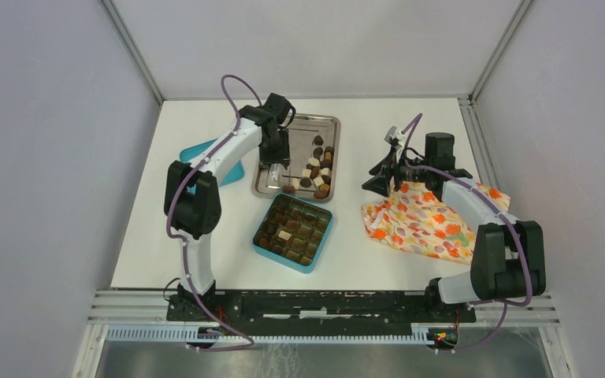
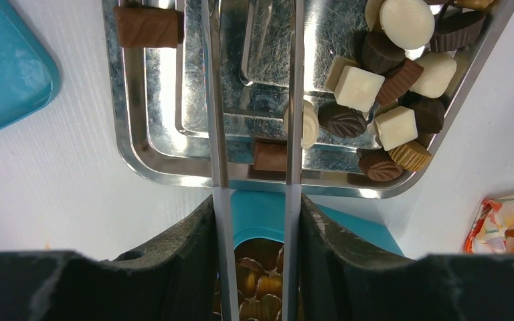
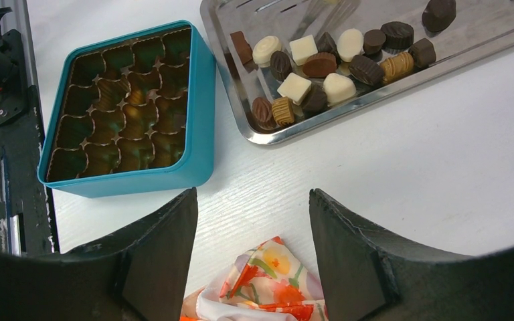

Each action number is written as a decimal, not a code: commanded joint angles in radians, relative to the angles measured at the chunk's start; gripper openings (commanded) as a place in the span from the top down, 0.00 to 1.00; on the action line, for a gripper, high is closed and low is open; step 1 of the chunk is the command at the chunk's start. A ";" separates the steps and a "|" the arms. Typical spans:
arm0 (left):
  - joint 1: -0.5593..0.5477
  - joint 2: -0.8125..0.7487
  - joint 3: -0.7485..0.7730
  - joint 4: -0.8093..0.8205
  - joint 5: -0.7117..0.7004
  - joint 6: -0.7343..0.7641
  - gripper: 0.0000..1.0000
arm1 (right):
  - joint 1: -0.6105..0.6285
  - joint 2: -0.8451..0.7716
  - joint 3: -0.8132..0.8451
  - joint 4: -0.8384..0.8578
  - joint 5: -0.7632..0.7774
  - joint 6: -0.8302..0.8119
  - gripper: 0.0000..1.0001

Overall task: Pack the chocolate
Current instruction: Pick up the fake chocolate from the plate.

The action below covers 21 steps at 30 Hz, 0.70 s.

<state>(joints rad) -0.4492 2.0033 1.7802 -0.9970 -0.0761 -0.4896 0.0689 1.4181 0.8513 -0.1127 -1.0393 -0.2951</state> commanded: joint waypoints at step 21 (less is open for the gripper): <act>-0.023 0.065 0.116 -0.064 0.003 -0.028 0.54 | -0.004 -0.024 -0.011 0.034 -0.033 -0.012 0.32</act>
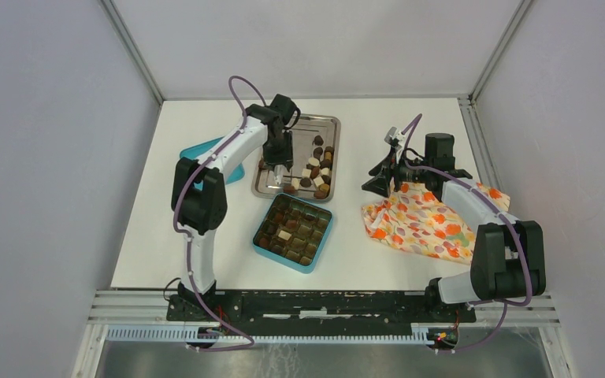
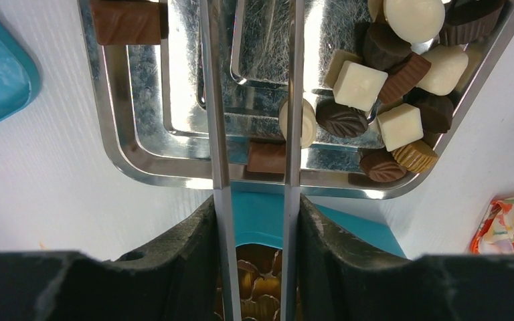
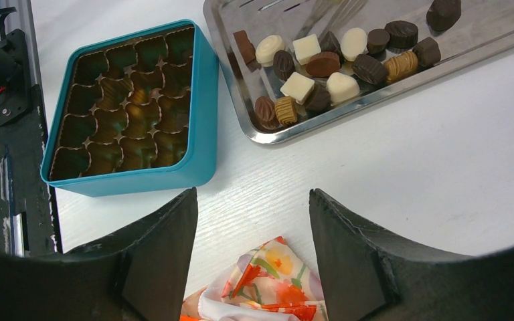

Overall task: Pack the chocolate
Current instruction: Pick up the fake chocolate from the plate.

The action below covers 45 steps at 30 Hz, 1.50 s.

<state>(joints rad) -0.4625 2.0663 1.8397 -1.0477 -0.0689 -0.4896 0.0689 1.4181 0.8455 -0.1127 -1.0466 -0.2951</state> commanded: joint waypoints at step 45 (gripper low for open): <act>-0.020 -0.162 0.005 -0.003 0.003 0.085 0.98 | -0.003 -0.023 0.001 0.032 -0.024 -0.003 0.32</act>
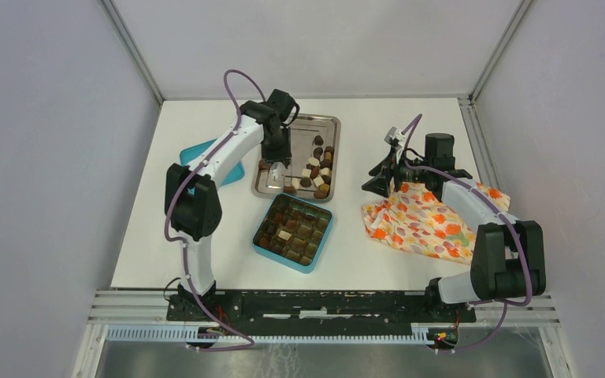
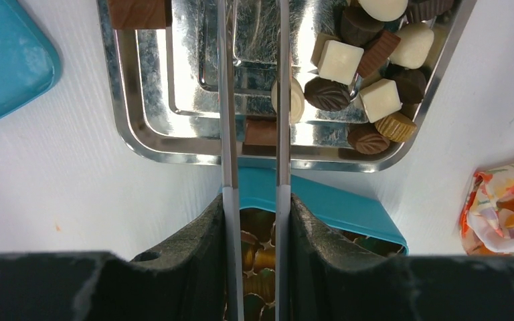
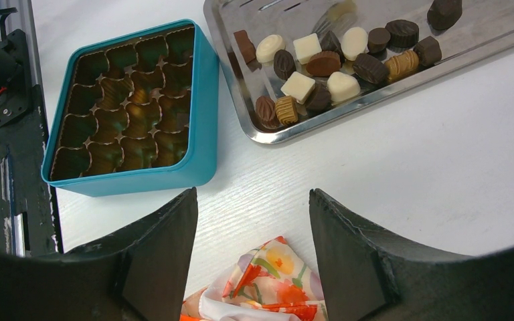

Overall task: Pack the chocolate
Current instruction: Pick up the fake chocolate from the plate.

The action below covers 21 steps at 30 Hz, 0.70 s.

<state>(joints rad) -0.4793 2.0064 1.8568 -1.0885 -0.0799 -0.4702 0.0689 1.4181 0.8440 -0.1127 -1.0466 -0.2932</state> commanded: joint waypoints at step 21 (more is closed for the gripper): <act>-0.055 -0.372 -0.179 0.089 0.132 0.133 0.98 | -0.004 -0.025 0.001 0.036 -0.027 0.000 0.32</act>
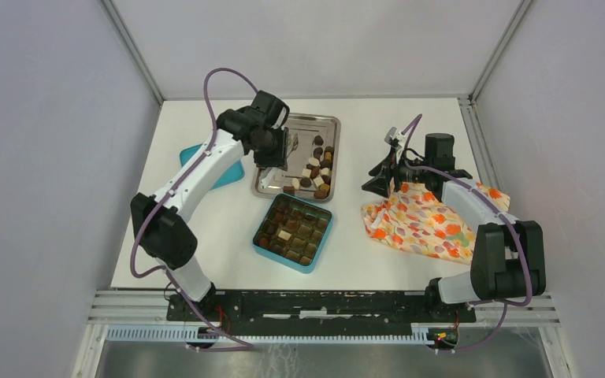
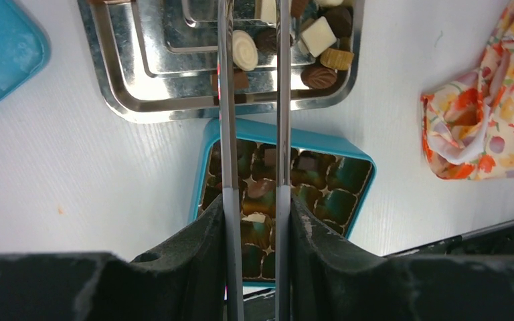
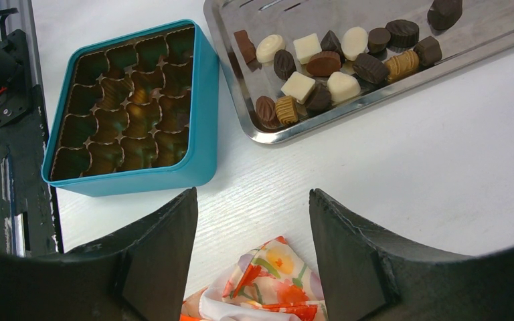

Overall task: Pack the chocolate
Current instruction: Pick up the fake chocolate from the plate, then place the fake chocolate in the packing box.

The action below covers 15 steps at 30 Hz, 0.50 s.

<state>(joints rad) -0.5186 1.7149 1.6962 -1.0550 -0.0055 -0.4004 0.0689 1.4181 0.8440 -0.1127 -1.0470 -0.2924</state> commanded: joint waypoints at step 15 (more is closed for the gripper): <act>-0.103 -0.241 -0.154 0.059 0.126 0.074 0.98 | -0.004 -0.032 -0.005 0.045 -0.029 0.007 0.32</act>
<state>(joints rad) -0.6003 1.5471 1.5562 -1.0382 0.0834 -0.3737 0.0689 1.4166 0.8440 -0.1108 -1.0470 -0.2916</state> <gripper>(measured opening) 0.398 0.677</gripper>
